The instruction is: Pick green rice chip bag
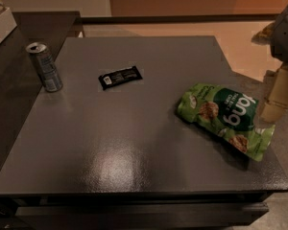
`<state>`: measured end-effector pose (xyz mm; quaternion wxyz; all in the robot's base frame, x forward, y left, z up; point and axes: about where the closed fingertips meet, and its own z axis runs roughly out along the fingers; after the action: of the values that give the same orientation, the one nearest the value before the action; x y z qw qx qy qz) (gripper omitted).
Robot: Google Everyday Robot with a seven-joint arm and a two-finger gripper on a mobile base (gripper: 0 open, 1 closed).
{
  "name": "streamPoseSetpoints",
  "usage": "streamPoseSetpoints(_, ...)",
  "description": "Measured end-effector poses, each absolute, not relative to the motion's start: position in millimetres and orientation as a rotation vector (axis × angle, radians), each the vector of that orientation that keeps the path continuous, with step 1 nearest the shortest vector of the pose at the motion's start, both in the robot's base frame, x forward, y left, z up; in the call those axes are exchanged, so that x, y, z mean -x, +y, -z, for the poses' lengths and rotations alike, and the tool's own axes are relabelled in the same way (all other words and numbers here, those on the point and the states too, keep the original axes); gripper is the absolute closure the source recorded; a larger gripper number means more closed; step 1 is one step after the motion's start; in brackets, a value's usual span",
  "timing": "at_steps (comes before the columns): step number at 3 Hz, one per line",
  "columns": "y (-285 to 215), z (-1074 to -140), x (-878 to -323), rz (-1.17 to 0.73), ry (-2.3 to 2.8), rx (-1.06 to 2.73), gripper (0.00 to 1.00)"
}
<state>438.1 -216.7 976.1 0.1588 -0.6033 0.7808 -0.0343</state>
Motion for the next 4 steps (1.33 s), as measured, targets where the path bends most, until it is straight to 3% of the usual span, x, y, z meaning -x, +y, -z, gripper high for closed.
streamPoseSetpoints(4,-216,-938,-471,0.119,2.288,1.759,0.0)
